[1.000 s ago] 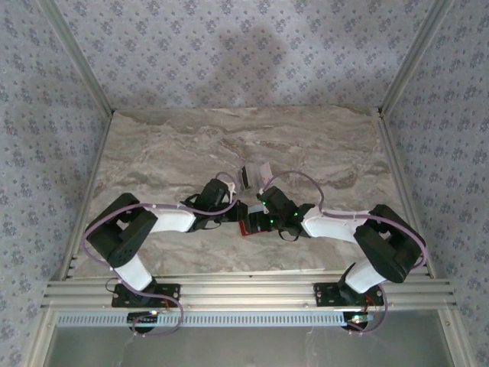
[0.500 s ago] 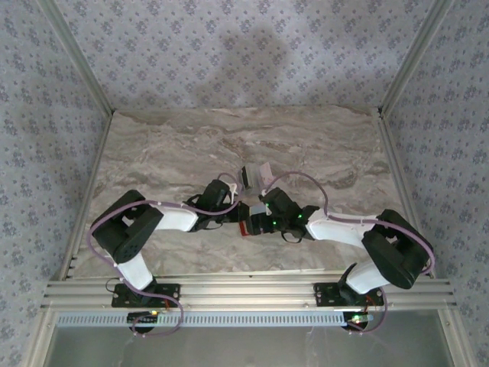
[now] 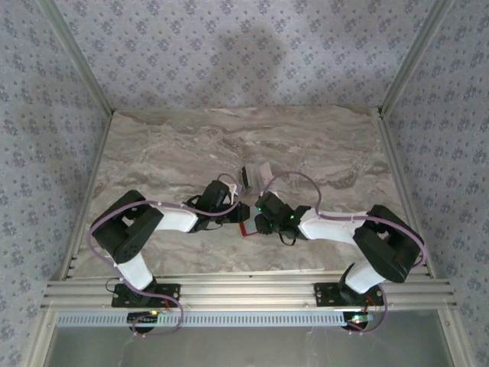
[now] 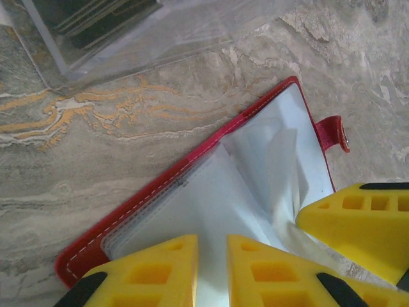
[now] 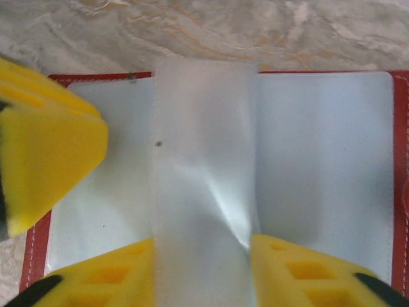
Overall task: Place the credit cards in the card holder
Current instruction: Flip over the card slot in the card holder, then pick up the credit card from the storage box.
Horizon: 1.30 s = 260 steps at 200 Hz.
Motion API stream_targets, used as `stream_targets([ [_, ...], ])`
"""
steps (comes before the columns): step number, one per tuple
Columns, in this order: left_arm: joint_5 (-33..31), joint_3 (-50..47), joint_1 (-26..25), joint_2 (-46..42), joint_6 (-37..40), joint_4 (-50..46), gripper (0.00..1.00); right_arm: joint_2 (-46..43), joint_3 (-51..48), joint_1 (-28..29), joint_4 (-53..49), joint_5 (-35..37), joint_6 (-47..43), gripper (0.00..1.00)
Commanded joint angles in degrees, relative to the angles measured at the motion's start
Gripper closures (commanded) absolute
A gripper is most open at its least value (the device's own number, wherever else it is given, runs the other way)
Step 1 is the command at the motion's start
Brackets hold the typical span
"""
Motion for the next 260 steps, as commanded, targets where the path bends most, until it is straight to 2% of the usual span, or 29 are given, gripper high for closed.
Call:
stream_targets([
  [1,0.37,-1.03,0.02,-0.62,0.23,-0.26,0.79,0.58,0.16,-0.43,-3.1,2.77,0.86,0.7],
  [17,0.26,-0.63,0.03,-0.66,0.75,-0.94,0.79,0.03,0.24,-1.01,-4.14,1.72,1.92,0.68],
  [52,0.22,-0.34,0.0,0.07,0.97,-1.2,0.8,-5.1,-1.56,-2.78,-7.54,6.24,6.11,0.46],
  [78,0.83,-0.16,0.04,-0.01,1.5,-2.02,0.79,-8.82,-3.18,-6.11,-8.15,8.42,7.31,0.37],
  [117,0.42,-0.45,-0.04,-2.06,1.67,-3.0,0.79,-11.45,-2.44,-7.73,-9.66,10.3,7.24,0.24],
  [146,0.66,-0.08,-0.07,-3.33,2.03,-4.11,0.78,-12.69,-1.08,-8.97,-9.5,10.8,6.88,0.2],
  [186,0.88,0.27,-0.05,-4.41,2.23,-4.98,0.76,-11.26,4.76,-8.45,-9.34,10.92,4.94,0.23],
  [213,0.7,0.14,0.03,-6.21,2.04,-5.51,0.76,-7.66,9.88,-8.27,-8.1,8.74,0.37,0.33],
  [260,-2.66,-1.97,1.52,-13.24,1.61,-7.47,0.7,3.54,21.46,-8.67,-10.33,3.84,-4.39,0.47],
])
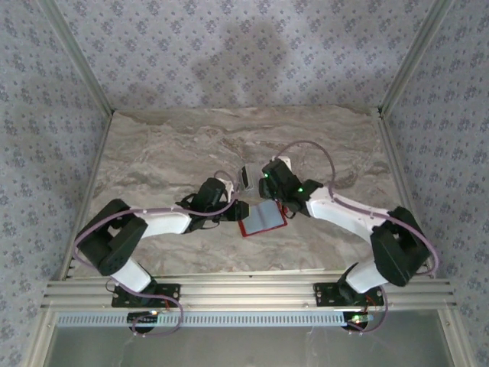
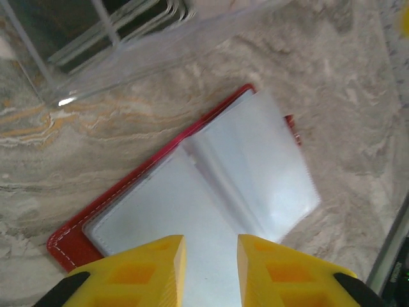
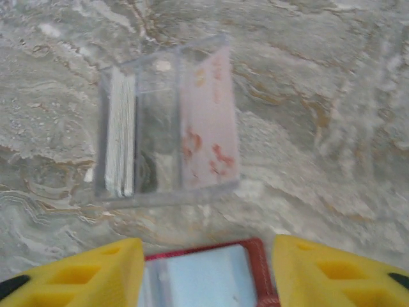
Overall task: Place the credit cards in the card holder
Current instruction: Pick up the credit card from the storage box.
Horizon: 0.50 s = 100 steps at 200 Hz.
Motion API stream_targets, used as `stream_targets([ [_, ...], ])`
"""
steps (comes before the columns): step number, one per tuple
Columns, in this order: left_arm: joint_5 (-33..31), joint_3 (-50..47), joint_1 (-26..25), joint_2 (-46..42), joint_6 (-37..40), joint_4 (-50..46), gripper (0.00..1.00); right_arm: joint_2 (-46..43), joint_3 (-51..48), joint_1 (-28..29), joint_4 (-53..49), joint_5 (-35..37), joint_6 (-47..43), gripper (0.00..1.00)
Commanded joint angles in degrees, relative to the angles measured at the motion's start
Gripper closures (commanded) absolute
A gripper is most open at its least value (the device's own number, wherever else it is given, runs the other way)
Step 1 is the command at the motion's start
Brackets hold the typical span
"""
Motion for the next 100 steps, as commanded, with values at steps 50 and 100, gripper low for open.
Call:
stream_targets([
  [50,-3.67,-4.4,6.07,-10.03,-0.73,-2.64,0.65,10.39,11.65,-2.43,-4.57,-3.08,-6.29,0.54],
  [100,-2.9,-4.71,7.89,-10.44,-0.88,-2.33,0.63,15.23,16.42,-7.15,-6.51,-5.07,-7.35,0.54],
])
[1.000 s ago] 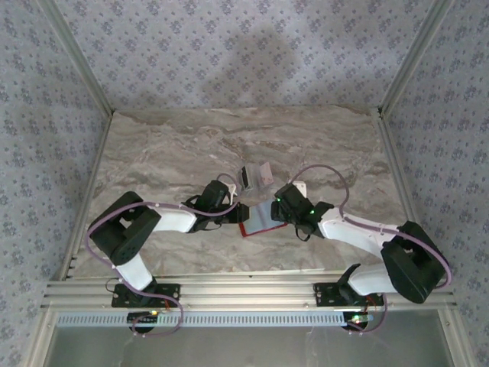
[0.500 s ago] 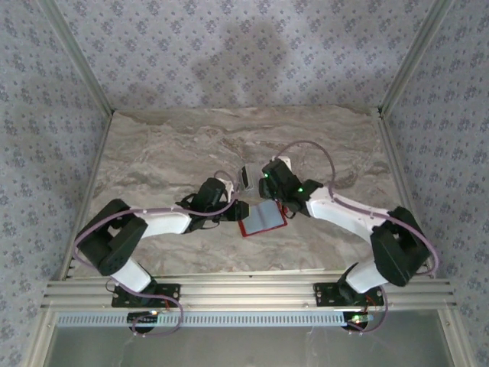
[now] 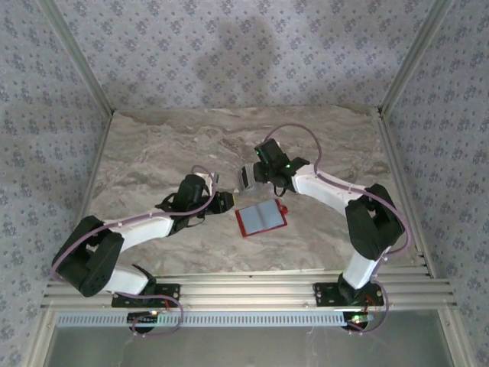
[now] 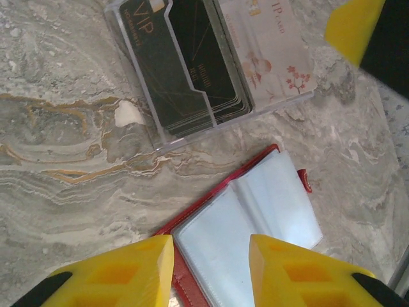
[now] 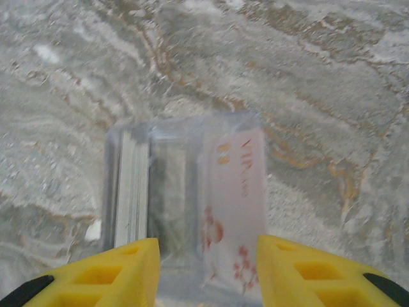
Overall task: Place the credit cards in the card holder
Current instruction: Pick up the credit card from the storage box.
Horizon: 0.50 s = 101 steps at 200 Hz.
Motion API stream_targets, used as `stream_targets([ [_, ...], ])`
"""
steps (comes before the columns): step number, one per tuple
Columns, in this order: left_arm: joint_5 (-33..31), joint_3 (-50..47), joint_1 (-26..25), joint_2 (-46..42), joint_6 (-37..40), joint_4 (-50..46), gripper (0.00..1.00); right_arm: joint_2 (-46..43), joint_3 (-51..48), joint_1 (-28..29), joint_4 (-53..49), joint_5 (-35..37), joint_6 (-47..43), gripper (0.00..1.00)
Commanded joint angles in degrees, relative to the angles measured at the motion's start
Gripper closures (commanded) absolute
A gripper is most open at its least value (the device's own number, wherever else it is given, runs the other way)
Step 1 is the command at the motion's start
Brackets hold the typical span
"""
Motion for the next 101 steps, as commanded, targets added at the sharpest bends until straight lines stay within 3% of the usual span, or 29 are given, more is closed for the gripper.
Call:
stream_targets([
  [1,0.05,-0.24,0.82,-0.87,-0.32,-0.25,0.63,2.57,1.94,-1.72,-2.68,-1.38,-1.63,0.54],
  [101,2.38,7.01,2.79,7.0,0.31,-0.45,0.61,4.53,2.41,-2.45,-0.63,-6.35,-2.08,0.59],
])
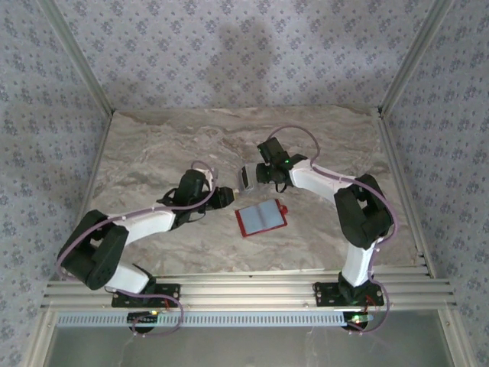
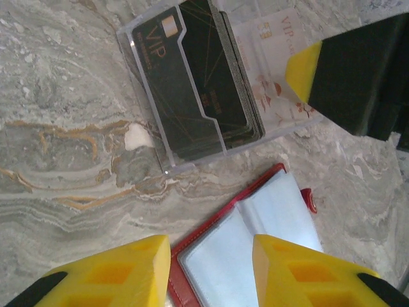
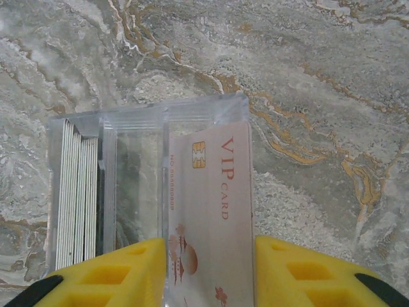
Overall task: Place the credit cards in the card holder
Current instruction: Pick up the credit card from the storage box.
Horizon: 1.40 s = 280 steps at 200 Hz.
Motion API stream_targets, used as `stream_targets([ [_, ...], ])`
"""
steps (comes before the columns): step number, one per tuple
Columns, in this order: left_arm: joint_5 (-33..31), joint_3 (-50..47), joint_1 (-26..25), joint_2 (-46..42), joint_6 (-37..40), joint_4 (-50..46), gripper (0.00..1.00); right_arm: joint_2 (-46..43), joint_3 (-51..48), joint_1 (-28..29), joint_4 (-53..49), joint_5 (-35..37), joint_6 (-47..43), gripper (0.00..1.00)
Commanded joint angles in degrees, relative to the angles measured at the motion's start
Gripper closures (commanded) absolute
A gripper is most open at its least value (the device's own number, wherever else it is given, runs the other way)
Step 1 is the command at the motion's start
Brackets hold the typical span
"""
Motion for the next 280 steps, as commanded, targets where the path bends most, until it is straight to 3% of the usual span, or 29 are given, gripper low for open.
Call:
stream_targets([
  [1,1.75,3.54,0.79,3.09,0.47,-0.36,0.61,-1.15,1.15,0.26,-0.48,-1.2,-0.94,0.59],
  [94,4.95,12.08,1.18,17.41,0.83,0.94,0.63,-2.88,1.43,2.31,-1.72,2.41,-2.1,0.6],
  [214,5.5,12.64,1.19,19.39,0.39,2.23,0.63,-1.42,5.24,6.7,-6.26,9.49,-3.94,0.58],
  [280,5.5,12.03,1.18,18.6,0.4,2.4,0.63,0.15,4.51,3.38,-3.66,-2.88,-2.35,0.56],
])
